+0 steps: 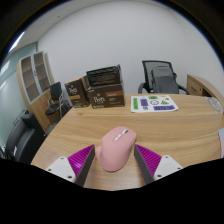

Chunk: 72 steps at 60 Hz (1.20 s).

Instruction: Arrange mouse

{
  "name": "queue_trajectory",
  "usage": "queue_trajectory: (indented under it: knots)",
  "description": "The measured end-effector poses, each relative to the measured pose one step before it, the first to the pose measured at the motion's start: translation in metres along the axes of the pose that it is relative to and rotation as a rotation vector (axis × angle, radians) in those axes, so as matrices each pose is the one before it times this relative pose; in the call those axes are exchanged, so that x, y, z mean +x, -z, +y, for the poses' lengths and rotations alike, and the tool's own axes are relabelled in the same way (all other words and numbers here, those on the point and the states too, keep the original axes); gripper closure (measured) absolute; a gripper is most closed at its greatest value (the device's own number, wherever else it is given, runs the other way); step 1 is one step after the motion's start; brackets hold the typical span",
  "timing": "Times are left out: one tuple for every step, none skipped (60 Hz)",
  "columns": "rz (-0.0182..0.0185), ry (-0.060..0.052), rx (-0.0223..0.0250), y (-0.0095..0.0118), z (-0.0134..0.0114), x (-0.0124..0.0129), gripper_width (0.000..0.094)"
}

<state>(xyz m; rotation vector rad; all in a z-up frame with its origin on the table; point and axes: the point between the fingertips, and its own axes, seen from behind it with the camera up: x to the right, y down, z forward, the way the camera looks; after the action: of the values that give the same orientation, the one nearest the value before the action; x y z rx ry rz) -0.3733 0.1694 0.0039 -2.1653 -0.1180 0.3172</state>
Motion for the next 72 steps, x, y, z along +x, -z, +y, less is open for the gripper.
queue_trajectory:
  knots:
    - [0.00517,-0.0006,-0.00251,-0.00315,0.00015,0.00031,0.011]
    - [0.00477,-0.0001,-0.00086,-0.00337,-0.00006,0.00032,0.011]
    - [0.00474,0.0031,0.00612,-0.0029,-0.00187,0.00029,0.0113]
    - [0.00666,0.0055,0.00841,-0.00266,-0.00276,0.00079,0.0113]
    - [0.00871,0.0046,0.00264,-0.00305,-0.00111,0.0012,0.0116]
    - [0.00589,0.003,0.00041,-0.00286,-0.0009,0.00024,0.0119]
    - [0.00431,0.0018,0.00169,-0.00262,-0.00152,-0.0002,0.012]
    - [0.00249,0.001,0.00095,-0.00249,-0.00126,-0.00071,0.0123]
    - [0.00363,-0.0009,-0.00241,-0.00089,-0.00079,-0.00059,0.0127]
    - [0.00313,-0.0008,-0.00088,-0.00247,-0.00186,-0.00115,0.0129]
    - [0.00256,-0.0027,-0.00005,-0.00172,-0.00117,-0.00082,0.0134]
    - [0.00167,-0.0037,-0.00021,-0.00209,-0.00128,-0.00094,0.0138]
    - [0.00152,-0.003,0.00083,-0.00195,-0.00133,-0.00128,0.0144]
    - [0.00239,-0.0016,0.00215,-0.00227,-0.0014,-0.0009,0.0152]
    - [0.00387,-0.0001,0.00218,-0.00238,-0.0012,-0.00087,0.016]
    - [0.00529,0.0024,0.00249,-0.00238,-0.00112,-0.00036,0.0172]
    - [0.00658,0.0056,0.00227,-0.00235,-0.00071,-0.00007,0.0184]
    - [0.00709,0.0079,0.00146,-0.00209,-0.00042,-0.00029,0.0192]
    - [0.00678,0.0098,-0.00108,-0.00157,-0.00063,-0.00067,0.0193]
    - [0.00678,0.0093,0.00271,-0.00182,-0.00149,0.00003,0.0203]
    - [0.00448,0.0074,-0.00205,-0.00171,-0.00016,-0.00073,0.0215]
    - [0.00221,0.0058,-0.00249,-0.00155,-0.00022,-0.00111,0.0233]
    - [0.0028,0.0024,-0.00161,-0.00146,-0.0003,-0.00078,0.0264]
    - [0.00361,0.0004,-0.00161,-0.00118,-0.00021,-0.00039,0.0309]
    - [0.00379,0.0007,-0.00332,-0.00105,0.00017,-0.00051,0.0371]
    - [0.00175,0.0034,0.00084,-0.00065,-0.00081,-0.00065,0.0382]
    - [0.00706,0.0052,-0.0036,-0.00055,0.0008,0.00032,0.0402]
    - [0.0102,0.014,-0.00399,-0.00075,0.00103,0.00036,0.0412]
    - [0.01044,0.0146,-0.00168,0.00099,0.00055,0.00014,0.0426]
    - [0.01085,0.0112,-0.00559,0.00074,0.00098,0.00088,0.0432]
    - [0.00888,-0.0011,-0.00058,0.00033,-0.00009,0.00024,0.0437]
    - [0.00685,-0.0078,-0.00173,-0.00003,0.00039,0.00031,0.0454]
    - [0.00522,-0.0097,-0.00174,0.00004,0.00034,0.00012,0.0461]
    - [0.00437,-0.0051,-0.00126,0.0,0.00009,0.00019,0.0477]
    - [0.00308,0.0019,-0.00141,-0.00013,0.00021,0.00003,0.0486]
    - [0.00154,0.0032,-0.0032,-0.00012,0.00003,0.00109,0.0491]
    - [0.0007,-0.0029,-0.00601,-0.00051,0.00012,0.00001,0.0494]
    - [0.00052,-0.005,-0.0067,-0.00012,0.00037,-0.00006,0.0498]
    - [0.00083,-0.0034,-0.00625,0.00031,0.00023,-0.00003,0.0501]
    - [0.00104,-0.001,-0.00514,0.00046,-0.00006,-0.00027,0.0514]
    - [0.00131,-0.001,-0.00472,0.0006,-0.0003,-0.00012,0.0516]
    - [0.00149,-0.0016,-0.00721,0.00093,0.0004,-0.00011,0.0515]
    - [-0.00082,0.0005,-0.0106,0.00084,0.00071,-0.00109,0.0516]
    - [-0.00864,0.0028,-0.0114,0.00231,0.00077,-0.00216,0.0514]
    - [-0.01465,0.0031,-0.01238,0.00229,0.00127,-0.00358,0.0515]
    - [-0.01356,-0.0006,-0.00865,0.00331,0.00004,-0.00339,0.0514]
    - [-0.01122,-0.003,-0.00283,0.00409,-0.00152,-0.00321,0.0515]
    - [-0.00934,-0.0028,0.00368,0.00485,-0.00328,-0.00246,0.0515]
    - [-0.00606,-0.0026,0.00779,0.00564,-0.00476,-0.00154,0.0514]
    - [0.00062,-0.0021,0.01014,0.00529,-0.00561,-0.00111,0.0513]
    - [0.00057,-0.0023,0.01143,0.00794,-0.00685,0.00014,0.0513]
    - [0.00116,-0.0044,0.0137,0.00727,-0.00775,0.00097,0.0513]
    - [0.00111,-0.0063,0.01541,0.00759,-0.00878,0.00139,0.0513]
    - [-0.00113,-0.0066,0.01622,0.00791,-0.00955,0.00159,0.0512]
    - [-0.00345,-0.0067,0.01736,0.00796,-0.01039,0.00185,0.0511]
    - [-0.00461,-0.0058,0.01845,0.00832,-0.01121,0.00252,0.0511]
    - [-0.00445,-0.0032,0.01962,0.00822,-0.01174,0.00342,0.0513]
    - [-0.00233,0.0017,0.01775,0.00767,-0.01314,0.00525,0.0512]
    - [-0.00032,0.0053,0.02027,0.00853,-0.0123,0.00593,0.0512]
    - [0.00172,0.0094,0.02019,0.00822,-0.01242,0.00773,0.0513]
    - [0.00499,0.0114,0.02058,0.00792,-0.01247,0.00976,0.0513]
    - [0.00853,0.0116,0.02078,0.0078,-0.01257,0.01159,0.0513]
    - [0.0113,0.0103,0.0202,0.00746,-0.01198,0.01331,0.0514]
    - [0.01226,0.009,0.018,0.00727,-0.01125,0.01438,0.0513]
    - [0.01267,0.0072,0.01641,0.00712,-0.01039,0.01541,0.0512]
    - [0.01233,0.0047,0.01497,0.00718,-0.00931,0.01613,0.0512]
    - [0.012,0.0025,0.0146,0.00657,-0.00931,0.01633,0.0512]
    - [0.0103,-0.0009,0.01708,0.00603,-0.00825,0.0178,0.0513]
    - [0.0142,-0.0021,0.00835,0.00636,-0.00787,0.01766,0.0513]
    - [0.01287,-0.0008,0.01078,0.00586,-0.00591,0.01817,0.0513]
    - [0.01209,0.0013,0.00933,0.00527,-0.005,0.01851,0.0512]
    - [0.01102,0.0054,0.00816,0.00497,-0.0042,0.01868,0.0513]
